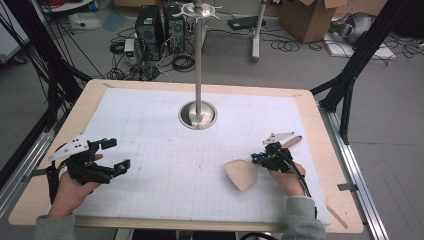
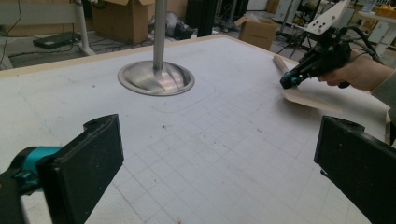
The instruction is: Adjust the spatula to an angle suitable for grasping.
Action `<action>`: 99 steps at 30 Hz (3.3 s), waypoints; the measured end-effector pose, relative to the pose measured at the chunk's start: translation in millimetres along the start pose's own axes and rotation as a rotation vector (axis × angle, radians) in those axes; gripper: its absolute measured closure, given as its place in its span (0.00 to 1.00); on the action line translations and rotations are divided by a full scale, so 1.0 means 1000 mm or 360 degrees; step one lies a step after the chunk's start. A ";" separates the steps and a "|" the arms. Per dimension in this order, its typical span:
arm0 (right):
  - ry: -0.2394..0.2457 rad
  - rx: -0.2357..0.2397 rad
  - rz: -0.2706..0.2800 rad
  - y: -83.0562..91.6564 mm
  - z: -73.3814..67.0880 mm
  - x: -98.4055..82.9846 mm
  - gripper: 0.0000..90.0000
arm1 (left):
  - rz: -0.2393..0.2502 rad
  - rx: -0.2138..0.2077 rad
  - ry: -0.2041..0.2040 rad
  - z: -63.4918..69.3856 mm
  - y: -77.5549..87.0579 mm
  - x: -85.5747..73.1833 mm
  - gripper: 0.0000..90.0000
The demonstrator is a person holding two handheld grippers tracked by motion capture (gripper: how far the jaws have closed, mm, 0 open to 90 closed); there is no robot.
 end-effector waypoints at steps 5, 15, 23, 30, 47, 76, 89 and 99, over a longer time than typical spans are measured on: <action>0.0023 0.0031 0.0014 0.010 0.000 -0.011 1.00 | 0.0024 -0.0024 0.0005 0.002 0.000 0.002 0.02; 0.0043 0.0073 0.0006 0.028 -0.001 -0.031 1.00 | 0.0016 -0.0056 -0.0014 0.009 -0.003 0.007 0.02; 0.0023 0.0091 0.0044 0.040 -0.002 -0.046 1.00 | 0.0028 -0.0059 -0.0041 0.014 -0.003 0.012 0.02; 0.0029 0.0103 0.0070 0.043 -0.002 -0.051 1.00 | 0.0019 -0.0070 -0.0058 0.018 -0.006 0.014 0.02; -0.0168 -0.0304 0.0305 0.061 0.054 -0.057 1.00 | 0.0008 -0.0077 -0.0054 0.017 -0.009 0.013 0.02; -0.0213 -0.0440 0.0163 0.043 0.089 -0.076 1.00 | 0.0001 0.0005 -0.0015 0.006 -0.004 0.006 0.02; -0.0157 -0.0366 0.0199 0.033 0.084 -0.067 1.00 | -0.0010 0.0009 -0.0002 0.005 -0.004 0.004 0.02; -0.0077 -0.0191 0.0209 0.020 0.074 -0.051 1.00 | -0.0006 0.0029 -0.0010 0.003 -0.002 0.004 0.02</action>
Point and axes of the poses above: each handheld gripper's, and its own axes: y roughly backward along the jaws, x roughly out of its top, z roughly to its right, the point moved 3 cm from there along -y, roughly forward along the jaws, and after that the axes turned 15 degrees about -x, right-handed, at the moved point
